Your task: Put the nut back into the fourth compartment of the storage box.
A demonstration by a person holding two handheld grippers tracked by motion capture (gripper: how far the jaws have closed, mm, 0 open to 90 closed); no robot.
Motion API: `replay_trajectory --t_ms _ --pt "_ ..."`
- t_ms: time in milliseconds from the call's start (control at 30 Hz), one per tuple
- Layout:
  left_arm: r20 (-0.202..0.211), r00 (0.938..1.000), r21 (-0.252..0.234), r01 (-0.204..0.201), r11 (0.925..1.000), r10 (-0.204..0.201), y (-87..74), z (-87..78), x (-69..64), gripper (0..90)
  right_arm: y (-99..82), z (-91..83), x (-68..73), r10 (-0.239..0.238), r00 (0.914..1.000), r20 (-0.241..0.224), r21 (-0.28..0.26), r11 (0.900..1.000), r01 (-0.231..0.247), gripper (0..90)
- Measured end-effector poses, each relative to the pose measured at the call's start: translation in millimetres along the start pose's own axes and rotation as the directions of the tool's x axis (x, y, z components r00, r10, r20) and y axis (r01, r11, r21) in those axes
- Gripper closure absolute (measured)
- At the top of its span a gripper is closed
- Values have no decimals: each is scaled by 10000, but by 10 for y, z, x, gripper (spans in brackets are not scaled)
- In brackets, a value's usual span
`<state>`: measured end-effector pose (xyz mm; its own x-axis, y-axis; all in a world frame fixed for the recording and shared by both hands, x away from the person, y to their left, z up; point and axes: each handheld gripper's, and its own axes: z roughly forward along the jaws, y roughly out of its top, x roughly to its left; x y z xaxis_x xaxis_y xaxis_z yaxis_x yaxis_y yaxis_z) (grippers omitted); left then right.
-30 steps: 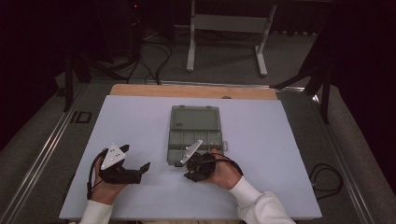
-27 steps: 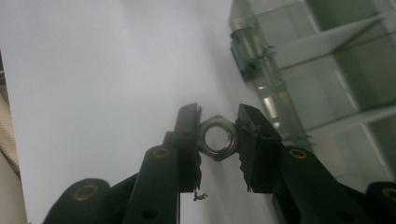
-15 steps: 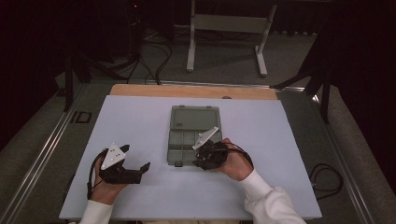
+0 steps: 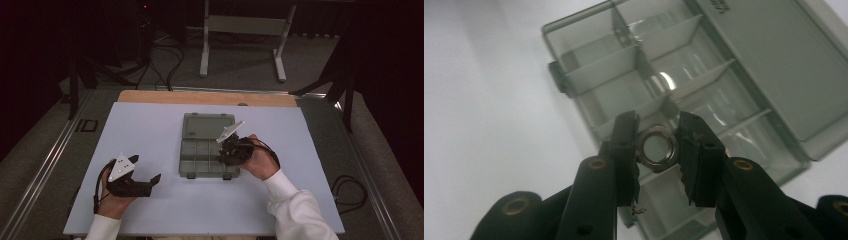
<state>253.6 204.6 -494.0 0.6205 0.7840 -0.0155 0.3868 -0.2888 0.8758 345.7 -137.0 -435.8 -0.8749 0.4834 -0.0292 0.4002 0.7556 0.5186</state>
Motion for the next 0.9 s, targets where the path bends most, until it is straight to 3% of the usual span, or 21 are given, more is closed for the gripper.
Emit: replay_trajectory --t_ms 400,900 --pt "8 10000 1 2 10000 -2 1 2 -1 14 21 19 -222 497 9979 415 92 9987 -501 705" --pt "30 10000 -9 -7 10000 7 2 2 -2 14 -1 92 -475 1397 9867 831 116 9899 -1411 705"
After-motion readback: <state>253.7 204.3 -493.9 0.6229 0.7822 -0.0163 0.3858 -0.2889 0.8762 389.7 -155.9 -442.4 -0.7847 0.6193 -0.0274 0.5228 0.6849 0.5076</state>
